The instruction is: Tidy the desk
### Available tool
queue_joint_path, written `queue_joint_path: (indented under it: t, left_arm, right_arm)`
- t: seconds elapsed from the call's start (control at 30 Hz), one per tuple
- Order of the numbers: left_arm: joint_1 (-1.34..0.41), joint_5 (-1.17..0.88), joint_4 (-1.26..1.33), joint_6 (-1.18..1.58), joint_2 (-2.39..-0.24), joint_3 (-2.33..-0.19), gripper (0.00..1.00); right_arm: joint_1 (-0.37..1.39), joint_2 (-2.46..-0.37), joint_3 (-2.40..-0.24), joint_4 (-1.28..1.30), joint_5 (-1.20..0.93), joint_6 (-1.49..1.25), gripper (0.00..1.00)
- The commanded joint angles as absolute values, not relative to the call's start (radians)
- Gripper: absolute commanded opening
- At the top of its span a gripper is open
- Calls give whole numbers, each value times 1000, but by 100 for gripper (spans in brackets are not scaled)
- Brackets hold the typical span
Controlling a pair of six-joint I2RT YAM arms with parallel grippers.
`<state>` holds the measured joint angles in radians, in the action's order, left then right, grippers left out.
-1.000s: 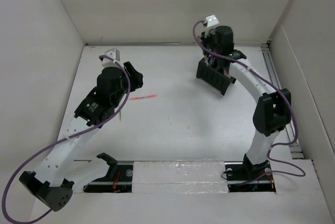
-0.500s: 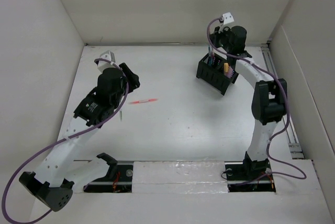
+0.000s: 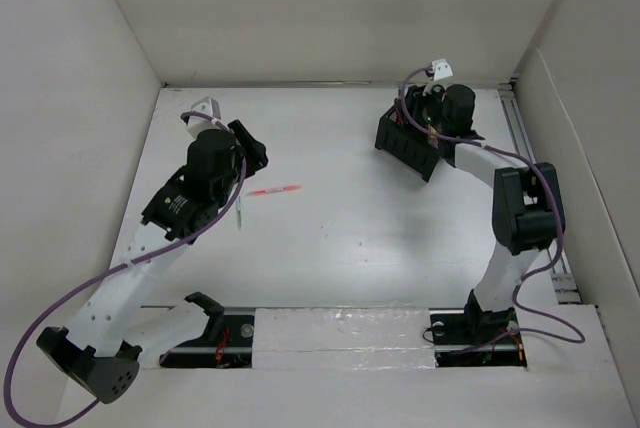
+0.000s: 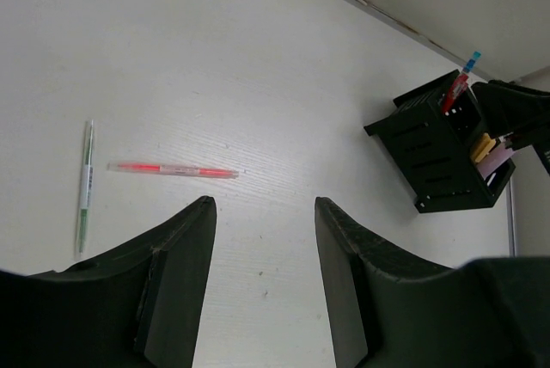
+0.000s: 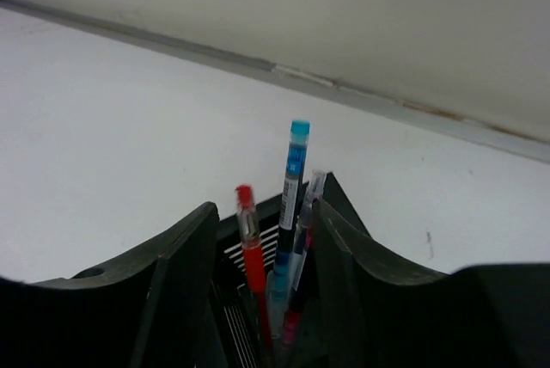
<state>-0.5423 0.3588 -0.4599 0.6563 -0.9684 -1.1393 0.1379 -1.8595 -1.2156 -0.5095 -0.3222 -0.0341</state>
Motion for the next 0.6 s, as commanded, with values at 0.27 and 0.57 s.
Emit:
queue_joint_path:
  t: [0.27,0.57]
  left_arm:
    - [-541,344,-377,591,-968,-1203,46]
    - [-541,504,-428,620,-885,-1288,46]
  right_arm:
    - [297,-1625,-1272,-310,-215,136,14]
    - [606,-1854,-1423,-19,-391,379,11]
